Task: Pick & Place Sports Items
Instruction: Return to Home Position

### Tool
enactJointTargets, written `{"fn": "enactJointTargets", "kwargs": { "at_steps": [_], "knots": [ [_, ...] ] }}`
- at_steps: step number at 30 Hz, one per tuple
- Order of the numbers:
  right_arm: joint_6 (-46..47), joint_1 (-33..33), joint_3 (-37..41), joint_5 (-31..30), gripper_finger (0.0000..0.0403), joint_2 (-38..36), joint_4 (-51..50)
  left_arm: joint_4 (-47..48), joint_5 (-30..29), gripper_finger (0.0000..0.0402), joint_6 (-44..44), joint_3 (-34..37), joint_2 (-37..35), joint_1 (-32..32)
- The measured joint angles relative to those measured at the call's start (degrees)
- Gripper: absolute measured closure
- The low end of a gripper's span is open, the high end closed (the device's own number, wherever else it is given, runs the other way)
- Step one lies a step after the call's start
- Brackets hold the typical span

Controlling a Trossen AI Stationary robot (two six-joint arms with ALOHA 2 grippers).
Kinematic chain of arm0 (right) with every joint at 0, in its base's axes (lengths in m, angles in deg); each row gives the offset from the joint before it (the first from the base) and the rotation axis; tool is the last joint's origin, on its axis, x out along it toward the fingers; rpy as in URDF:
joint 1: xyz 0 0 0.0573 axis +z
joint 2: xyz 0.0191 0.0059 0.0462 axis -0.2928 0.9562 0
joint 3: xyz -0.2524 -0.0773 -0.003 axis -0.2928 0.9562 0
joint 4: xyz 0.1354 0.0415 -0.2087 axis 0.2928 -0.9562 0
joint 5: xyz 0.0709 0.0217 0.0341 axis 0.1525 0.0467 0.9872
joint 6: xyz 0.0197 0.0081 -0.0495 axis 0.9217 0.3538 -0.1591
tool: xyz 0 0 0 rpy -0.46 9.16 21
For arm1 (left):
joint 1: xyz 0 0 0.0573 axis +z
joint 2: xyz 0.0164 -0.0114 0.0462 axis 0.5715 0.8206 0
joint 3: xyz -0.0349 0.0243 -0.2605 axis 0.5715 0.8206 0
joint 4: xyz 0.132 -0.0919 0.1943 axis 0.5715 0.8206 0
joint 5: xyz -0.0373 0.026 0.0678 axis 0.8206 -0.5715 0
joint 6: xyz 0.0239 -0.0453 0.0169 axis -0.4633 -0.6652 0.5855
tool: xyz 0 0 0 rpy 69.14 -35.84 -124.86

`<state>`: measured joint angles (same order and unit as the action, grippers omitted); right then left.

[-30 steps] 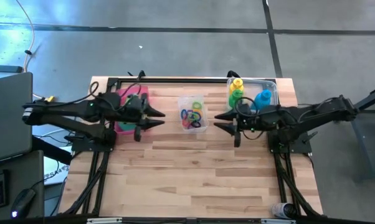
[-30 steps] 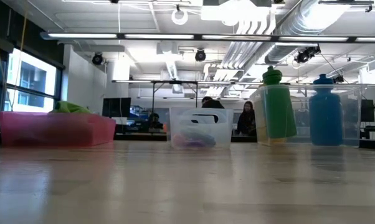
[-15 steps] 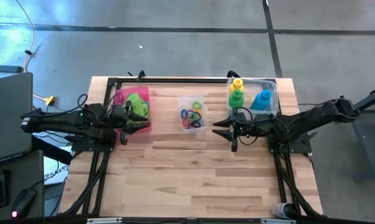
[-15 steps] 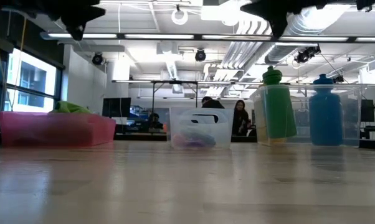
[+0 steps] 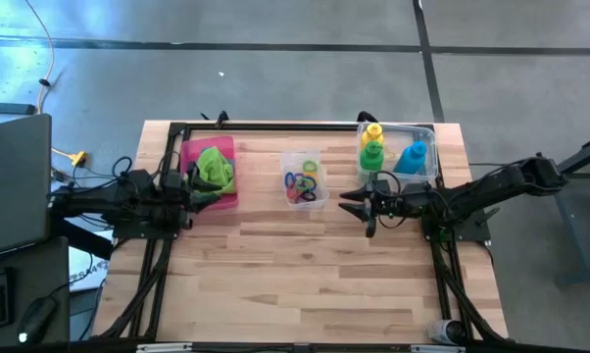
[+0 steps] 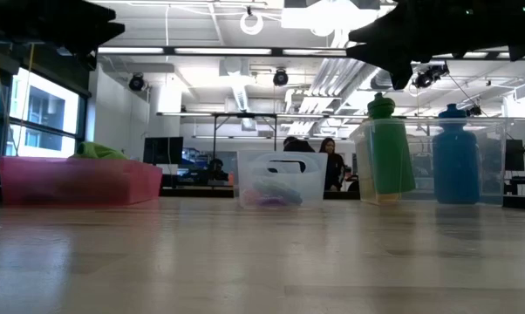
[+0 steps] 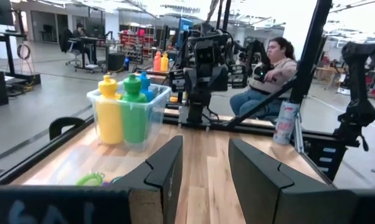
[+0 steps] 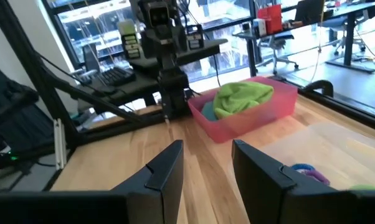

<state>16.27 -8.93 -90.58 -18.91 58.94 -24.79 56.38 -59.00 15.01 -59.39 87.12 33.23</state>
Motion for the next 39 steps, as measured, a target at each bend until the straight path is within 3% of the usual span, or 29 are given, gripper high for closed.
{"fn": "enactJointTargets", "kwargs": {
  "at_steps": [18,23,27,39],
  "knots": [
    [0.92,-2.09,6.39,0.77,0.0275,0.0,4.31,-0.78,0.0,0.0273,-1.48,6.72,-1.19,0.0],
    [1.3,-6.55,9.37,8.44,0.0275,-0.14,7.44,-5.68,-0.02,0.0273,-1.02,10.13,-1.21,-0.11],
    [0.72,-9.66,11.19,12.19,0.0275,-2.0,7.51,-8.66,-1.14,0.0273,-1.34,13.04,-1.16,-0.11],
    [-1.66,-11.23,16.78,11.91,0.0275,-13.27,2.3,-9.18,-1.31,0.0273,-1.25,13.98,-1.15,-0.76]
  ]
}}
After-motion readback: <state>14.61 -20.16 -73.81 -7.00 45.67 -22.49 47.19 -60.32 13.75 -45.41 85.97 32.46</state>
